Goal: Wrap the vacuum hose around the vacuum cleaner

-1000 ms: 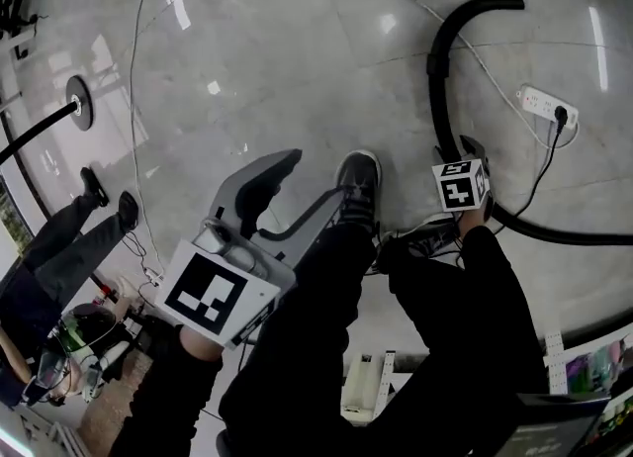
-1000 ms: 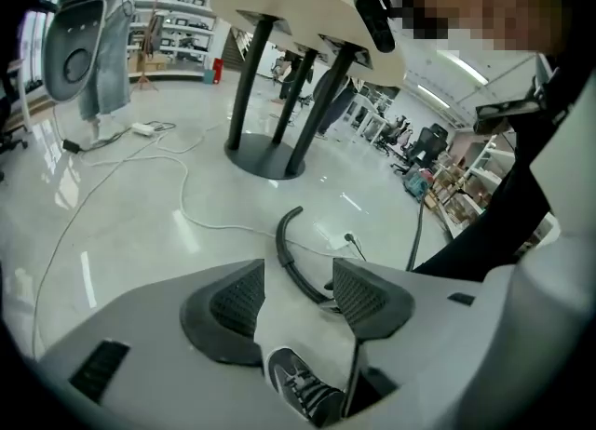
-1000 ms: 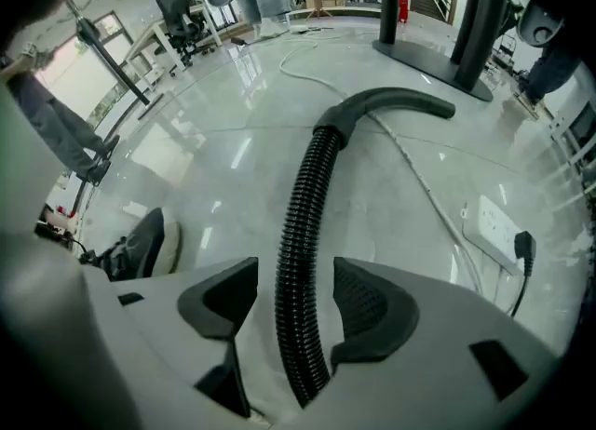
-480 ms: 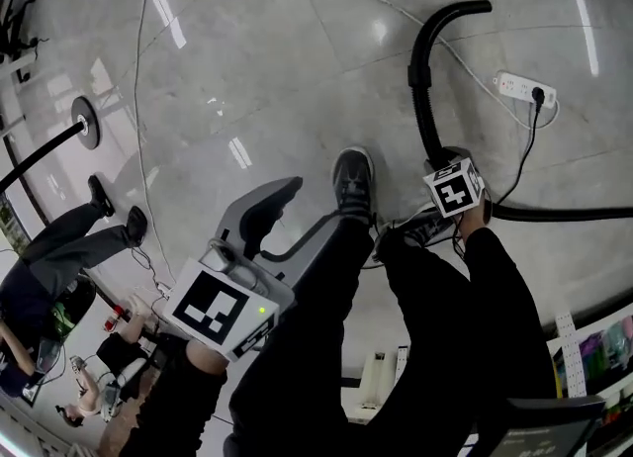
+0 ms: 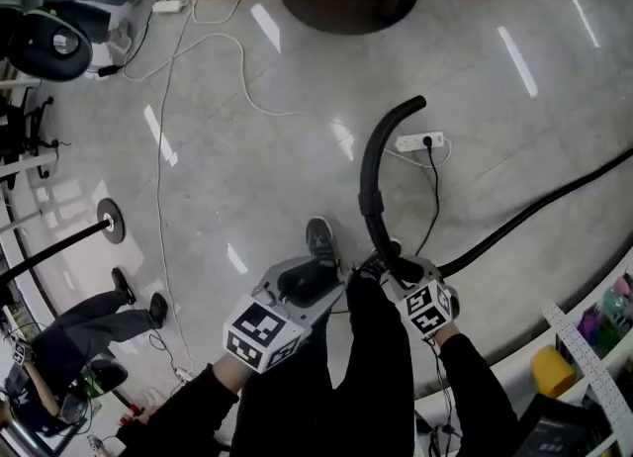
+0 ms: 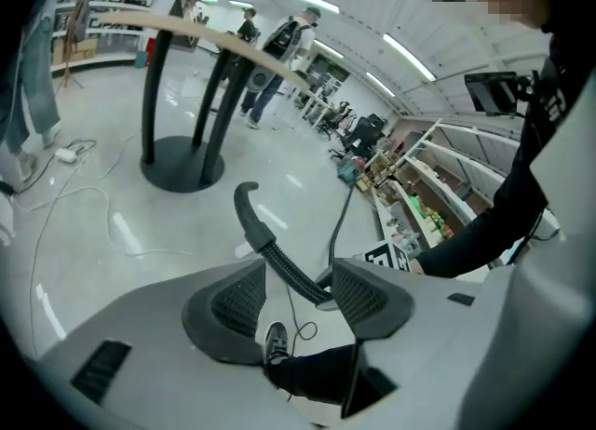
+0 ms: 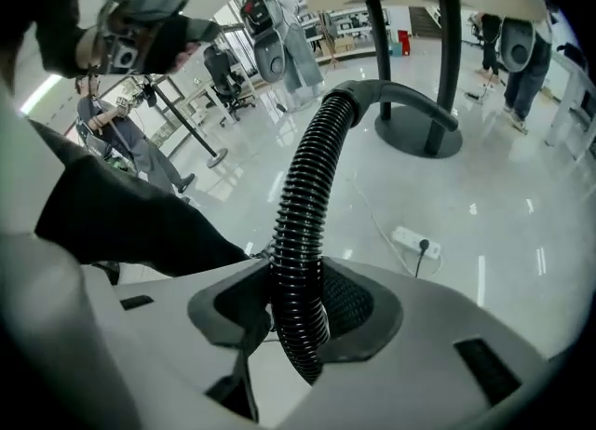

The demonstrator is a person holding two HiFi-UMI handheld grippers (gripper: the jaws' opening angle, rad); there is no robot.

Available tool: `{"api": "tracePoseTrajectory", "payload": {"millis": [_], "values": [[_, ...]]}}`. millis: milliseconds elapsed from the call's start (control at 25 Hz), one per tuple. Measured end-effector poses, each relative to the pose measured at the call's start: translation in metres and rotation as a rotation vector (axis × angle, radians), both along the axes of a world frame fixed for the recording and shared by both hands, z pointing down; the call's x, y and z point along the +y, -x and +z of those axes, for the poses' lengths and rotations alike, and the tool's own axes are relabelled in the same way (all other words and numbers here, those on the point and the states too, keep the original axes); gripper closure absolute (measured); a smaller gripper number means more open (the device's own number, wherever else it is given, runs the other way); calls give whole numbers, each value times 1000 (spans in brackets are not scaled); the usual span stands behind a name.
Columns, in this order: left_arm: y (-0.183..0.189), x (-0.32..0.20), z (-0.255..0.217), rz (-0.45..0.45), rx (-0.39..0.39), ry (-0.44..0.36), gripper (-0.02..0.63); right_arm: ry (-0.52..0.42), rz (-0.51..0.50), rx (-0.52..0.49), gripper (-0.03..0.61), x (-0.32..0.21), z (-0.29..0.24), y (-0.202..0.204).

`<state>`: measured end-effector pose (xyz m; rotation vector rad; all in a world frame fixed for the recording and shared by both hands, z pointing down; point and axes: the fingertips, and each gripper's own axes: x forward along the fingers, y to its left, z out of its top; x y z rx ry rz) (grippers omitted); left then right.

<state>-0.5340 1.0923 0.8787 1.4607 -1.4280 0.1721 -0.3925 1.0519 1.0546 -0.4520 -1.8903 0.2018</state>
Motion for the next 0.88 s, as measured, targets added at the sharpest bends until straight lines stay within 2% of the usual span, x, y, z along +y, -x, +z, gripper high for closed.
{"api": "tracePoseTrajectory", "payload": {"millis": [160,240,440,600,680,720,880], "values": [[-35,-67,-91,112,-68,-86,377,-80,99,-124,411,-55,-114,-26],[-68,-79,-135,154,-64,-99,377,-101,157,-158,414,-66,-174,-52],[-153,-102,-223,227,54,-131,377,-121,269,-257,416,-84,-297,-107],[-198,-161,-273,304,121,-236,377,-148,323,-372,417,-120,-373,-133],[-228,-185,-295,353,162,-301,364,-139,341,-431,417,-124,-405,-152],[-242,-194,-304,379,181,-325,338,-132,346,-455,417,-123,-418,-161],[-280,-226,-320,474,258,-353,310,-120,372,-507,417,-114,-449,-181]]}}
